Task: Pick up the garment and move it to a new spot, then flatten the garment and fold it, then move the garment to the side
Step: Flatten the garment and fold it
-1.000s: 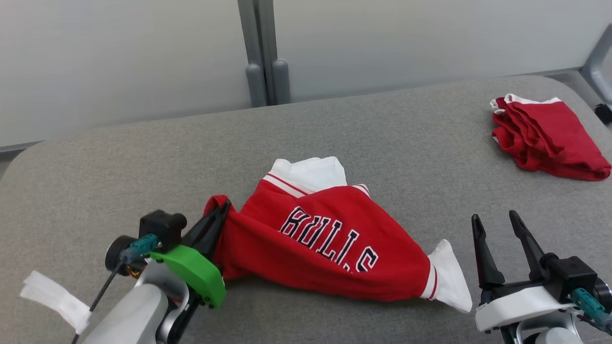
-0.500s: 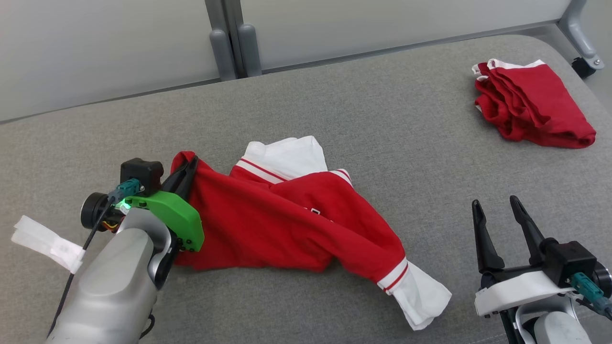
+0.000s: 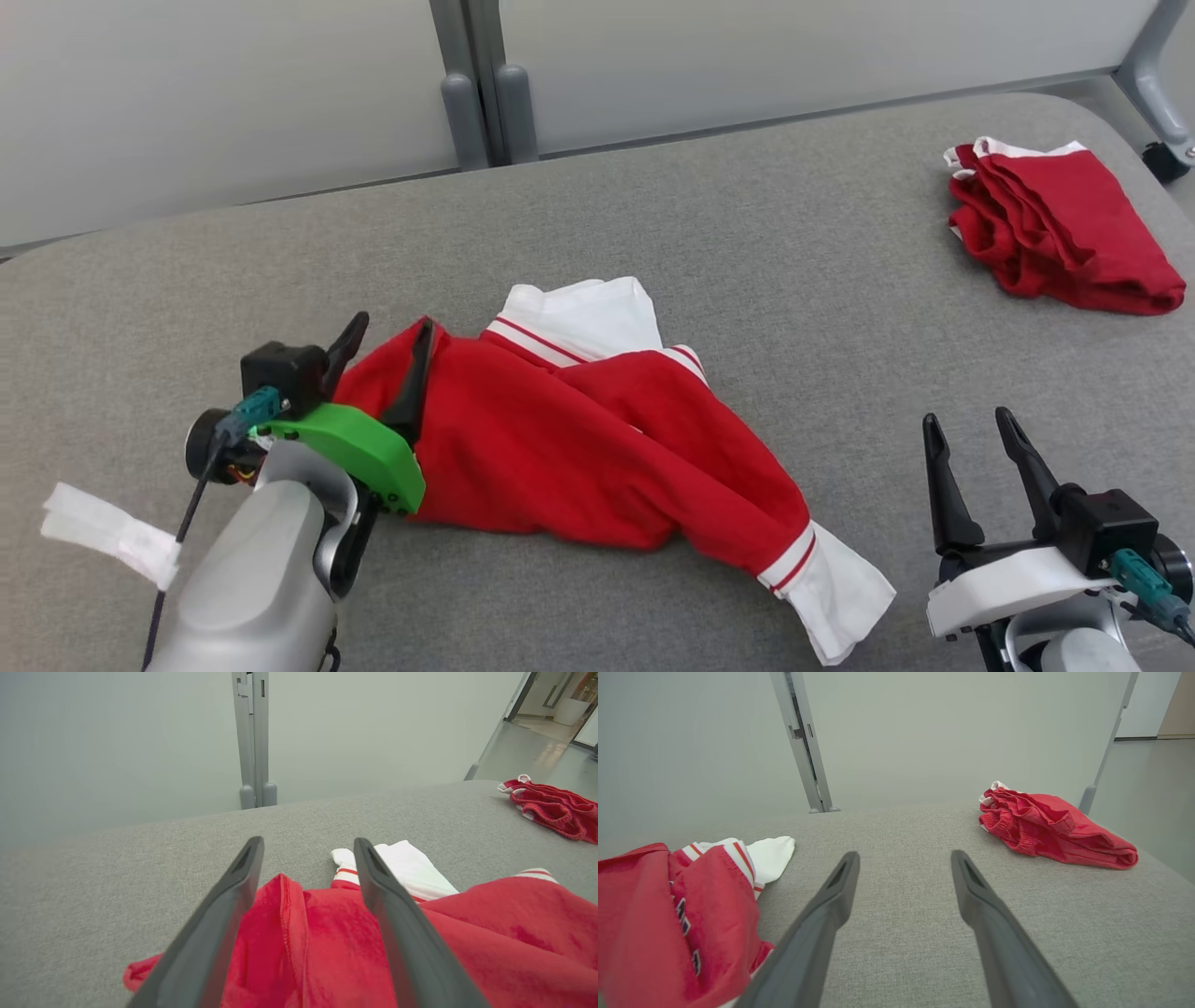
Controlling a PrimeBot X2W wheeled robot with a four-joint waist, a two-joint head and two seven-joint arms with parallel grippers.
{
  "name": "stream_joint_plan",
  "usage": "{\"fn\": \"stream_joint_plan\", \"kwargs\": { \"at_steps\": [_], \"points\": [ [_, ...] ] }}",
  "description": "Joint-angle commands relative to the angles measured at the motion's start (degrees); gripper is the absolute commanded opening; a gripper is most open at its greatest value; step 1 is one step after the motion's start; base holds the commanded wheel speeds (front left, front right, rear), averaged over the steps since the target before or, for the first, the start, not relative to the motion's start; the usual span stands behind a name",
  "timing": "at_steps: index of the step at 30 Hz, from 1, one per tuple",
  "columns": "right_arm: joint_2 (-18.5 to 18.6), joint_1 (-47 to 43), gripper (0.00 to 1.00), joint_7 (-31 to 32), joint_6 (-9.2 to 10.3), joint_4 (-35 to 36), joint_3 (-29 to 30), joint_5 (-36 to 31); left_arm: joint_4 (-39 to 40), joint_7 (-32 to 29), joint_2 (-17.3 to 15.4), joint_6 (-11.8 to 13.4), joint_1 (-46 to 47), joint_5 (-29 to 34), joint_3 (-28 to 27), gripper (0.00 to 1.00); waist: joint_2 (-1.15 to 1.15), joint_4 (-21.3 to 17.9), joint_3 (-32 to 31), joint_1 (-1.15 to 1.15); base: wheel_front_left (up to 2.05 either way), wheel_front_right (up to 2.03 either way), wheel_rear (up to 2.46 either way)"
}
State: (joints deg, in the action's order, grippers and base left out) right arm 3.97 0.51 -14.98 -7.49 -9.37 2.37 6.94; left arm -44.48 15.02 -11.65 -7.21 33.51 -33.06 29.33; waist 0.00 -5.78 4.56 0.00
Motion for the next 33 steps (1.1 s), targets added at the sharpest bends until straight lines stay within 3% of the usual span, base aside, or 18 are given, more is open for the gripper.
{"fn": "stream_joint_plan", "kwargs": {
  "at_steps": [1,8,21,23,33],
  "points": [
    [-0.12,-0.79,1.00,-0.20,-0.01,-0.10,0.11,0.20,1.86,0.17,0.13,0.20,-2.54,1.23,-1.17,1.00,0.00,1.64,-1.55,0.00,0.00,0.00,0.00],
    [-0.40,-1.59,1.00,-0.24,-0.01,-0.18,0.07,0.38,5.80,0.17,1.20,-0.07,-11.86,4.99,-3.56,1.00,0.00,3.21,-2.62,0.00,0.00,0.00,0.00],
    [0.16,-0.50,1.00,-0.25,-0.01,0.09,-0.88,0.60,-0.56,0.18,2.26,-0.34,-14.71,4.51,-2.21,1.00,0.00,0.15,-0.66,0.00,0.00,0.00,0.00],
    [0.28,-0.35,1.00,-0.25,-0.01,0.29,-0.90,0.57,-0.68,0.19,2.45,-0.33,-13.88,4.02,-1.60,0.00,0.00,-0.20,-0.53,0.00,0.00,0.00,0.00],
    [0.43,-2.79,1.00,-0.26,-0.01,-0.13,0.20,0.45,7.18,0.18,1.58,-0.35,-16.79,3.17,-0.49,0.00,0.00,1.12,-4.07,0.00,0.00,0.00,0.00]
  ]
}}
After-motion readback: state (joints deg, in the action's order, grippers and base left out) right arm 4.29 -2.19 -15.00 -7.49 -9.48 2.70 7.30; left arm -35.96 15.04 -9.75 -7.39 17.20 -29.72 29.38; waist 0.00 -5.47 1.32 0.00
